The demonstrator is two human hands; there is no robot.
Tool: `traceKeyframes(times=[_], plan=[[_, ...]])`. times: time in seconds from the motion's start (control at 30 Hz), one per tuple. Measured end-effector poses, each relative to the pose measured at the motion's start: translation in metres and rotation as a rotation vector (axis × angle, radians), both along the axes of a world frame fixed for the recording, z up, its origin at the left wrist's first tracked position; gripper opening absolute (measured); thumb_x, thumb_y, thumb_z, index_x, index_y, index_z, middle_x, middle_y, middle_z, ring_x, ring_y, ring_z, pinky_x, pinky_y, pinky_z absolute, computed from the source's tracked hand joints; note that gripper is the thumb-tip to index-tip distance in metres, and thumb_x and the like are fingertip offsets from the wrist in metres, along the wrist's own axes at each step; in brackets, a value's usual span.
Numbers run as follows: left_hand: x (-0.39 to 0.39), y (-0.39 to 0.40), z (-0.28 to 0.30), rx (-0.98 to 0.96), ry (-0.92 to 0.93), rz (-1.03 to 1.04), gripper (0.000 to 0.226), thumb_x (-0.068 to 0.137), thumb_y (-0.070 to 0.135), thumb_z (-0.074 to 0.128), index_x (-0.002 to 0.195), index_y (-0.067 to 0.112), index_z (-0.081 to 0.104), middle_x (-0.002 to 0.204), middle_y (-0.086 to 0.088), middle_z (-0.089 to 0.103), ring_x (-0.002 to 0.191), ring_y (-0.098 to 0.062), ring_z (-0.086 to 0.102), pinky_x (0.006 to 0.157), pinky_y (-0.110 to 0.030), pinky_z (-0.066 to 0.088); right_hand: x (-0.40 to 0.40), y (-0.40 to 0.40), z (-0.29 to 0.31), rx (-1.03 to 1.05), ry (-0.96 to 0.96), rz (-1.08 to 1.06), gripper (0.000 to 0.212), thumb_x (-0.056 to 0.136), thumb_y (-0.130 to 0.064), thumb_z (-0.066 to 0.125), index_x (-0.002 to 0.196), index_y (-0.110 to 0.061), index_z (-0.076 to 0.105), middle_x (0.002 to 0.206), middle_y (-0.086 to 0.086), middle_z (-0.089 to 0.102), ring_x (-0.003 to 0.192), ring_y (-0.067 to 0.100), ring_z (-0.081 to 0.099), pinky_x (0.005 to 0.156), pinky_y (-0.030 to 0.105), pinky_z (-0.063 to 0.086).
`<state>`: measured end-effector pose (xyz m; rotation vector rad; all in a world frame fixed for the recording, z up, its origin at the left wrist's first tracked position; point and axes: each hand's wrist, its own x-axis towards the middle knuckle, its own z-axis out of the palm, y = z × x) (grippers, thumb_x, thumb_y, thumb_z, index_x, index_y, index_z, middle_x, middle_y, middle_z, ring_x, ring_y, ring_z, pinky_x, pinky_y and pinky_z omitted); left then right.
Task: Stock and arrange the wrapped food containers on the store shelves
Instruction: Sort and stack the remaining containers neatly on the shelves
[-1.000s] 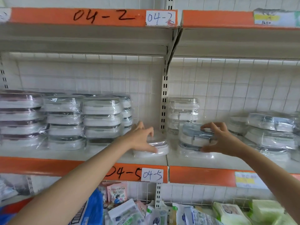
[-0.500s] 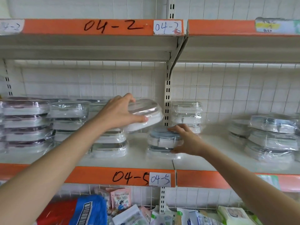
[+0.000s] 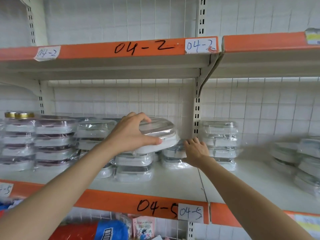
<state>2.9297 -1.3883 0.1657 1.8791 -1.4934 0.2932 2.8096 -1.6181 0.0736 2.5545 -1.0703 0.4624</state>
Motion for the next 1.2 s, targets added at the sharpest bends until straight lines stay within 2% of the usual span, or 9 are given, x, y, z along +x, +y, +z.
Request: traceKeyframes(times=[0.13, 0.27, 0.4, 0.53, 0.6, 0.73, 0.87, 1.07, 1.2], plan=[[-0.018, -0.02, -0.025, 0.131, -0.002, -0.118, 0.063, 0.061, 0.056, 0.077, 0.115, 0.038, 0.051, 0.129, 0.012, 0.045, 0.125, -0.01, 0.038, 0.098, -0.03, 0.035, -0.03, 0.0, 0.018, 0.115, -0.108, 0.097, 0.05, 0.089, -0.02, 0.057, 0.136, -0.011, 0.041, 0.142, 0.005, 0.039, 0.134, 0.024, 0.03, 0.109, 0.042, 0.03], [-0.039, -0.05, -0.072, 0.326, -0.027, -0.198, 0.071, 0.067, 0.059, 0.074, 0.127, 0.034, 0.045, 0.141, 0.008, 0.037, 0.131, -0.011, 0.034, 0.106, -0.035, 0.033, -0.08, 0.0, 0.035, 0.249, -0.293, 0.154, 0.049, 0.087, 0.006, 0.044, 0.133, -0.012, 0.051, 0.136, 0.004, 0.051, 0.119, 0.022, 0.052, 0.097, 0.032, 0.044], [-0.049, -0.075, -0.104, 0.488, 0.01, -0.283, 0.083, 0.07, 0.061, 0.07, 0.138, 0.028, 0.037, 0.148, 0.007, 0.029, 0.133, -0.012, 0.032, 0.101, -0.027, 0.029, -0.109, 0.001, 0.031, 0.266, -0.246, 0.121, 0.039, 0.093, -0.002, 0.043, 0.128, -0.013, 0.055, 0.126, 0.003, 0.06, 0.113, 0.018, 0.056, 0.096, 0.022, 0.04], [-0.038, -0.093, -0.098, 0.433, 0.274, -0.094, 0.11, 0.057, 0.088, 0.044, 0.145, 0.023, 0.028, 0.156, -0.003, 0.01, 0.143, -0.027, 0.015, 0.114, -0.052, 0.023, -0.102, 0.0, 0.026, 0.309, -0.31, 0.178, 0.033, 0.098, -0.009, 0.041, 0.126, -0.011, 0.058, 0.125, 0.006, 0.061, 0.115, 0.021, 0.055, 0.083, 0.015, 0.033], [-0.031, -0.109, -0.096, 0.298, 0.544, 0.007, 0.094, 0.074, 0.08, 0.043, 0.145, 0.022, 0.023, 0.153, -0.012, 0.019, 0.14, -0.032, 0.021, 0.112, -0.051, 0.026, -0.089, 0.0, 0.025, 0.366, -0.292, 0.192, 0.039, 0.097, -0.003, 0.036, 0.13, -0.012, 0.054, 0.13, 0.011, 0.056, 0.117, 0.025, 0.054, 0.088, 0.02, 0.038], [-0.03, -0.141, -0.096, 0.189, 0.696, 0.052, 0.077, 0.087, 0.046, 0.059, 0.146, 0.018, 0.02, 0.146, -0.011, 0.033, 0.132, -0.03, 0.035, 0.106, -0.039, 0.035, -0.06, 0.0, 0.024, 0.357, -0.101, 0.233, 0.064, 0.083, 0.014, 0.035, 0.143, -0.011, 0.036, 0.149, 0.011, 0.033, 0.134, 0.027, 0.035, 0.106, 0.031, 0.031], [-0.03, -0.161, -0.097, 0.12, 0.823, -0.018, 0.062, 0.083, 0.022, 0.067, 0.133, 0.007, 0.033, 0.107, 0.0, 0.051, 0.096, -0.016, 0.05, 0.072, -0.027, 0.041, -0.045, -0.008, 0.023, 0.378, 0.02, 0.208, 0.063, 0.087, 0.009, 0.034, 0.145, -0.013, 0.03, 0.152, 0.008, 0.029, 0.138, 0.025, 0.027, 0.112, 0.033, 0.025], [-0.004, -0.169, -0.097, 0.184, 0.891, 0.04, 0.062, 0.082, 0.021, 0.064, 0.134, 0.006, 0.034, 0.124, -0.012, 0.05, 0.112, -0.025, 0.05, 0.091, -0.035, 0.047, -0.034, -0.01, 0.021, 0.358, 0.101, 0.219, 0.061, 0.09, 0.006, 0.033, 0.148, -0.011, 0.024, 0.158, 0.003, 0.013, 0.144, 0.021, 0.016, 0.115, 0.032, 0.016], [-0.019, -0.168, -0.094, 0.256, 0.701, 0.045, 0.072, 0.085, 0.022, 0.061, 0.145, 0.006, 0.023, 0.136, -0.012, 0.039, 0.122, -0.024, 0.043, 0.101, -0.037, 0.038, -0.031, -0.009, 0.026, 0.389, 0.113, 0.203, 0.061, 0.092, 0.005, 0.033, 0.149, -0.011, 0.021, 0.158, 0.004, 0.01, 0.144, 0.021, 0.015, 0.115, 0.031, 0.015]])
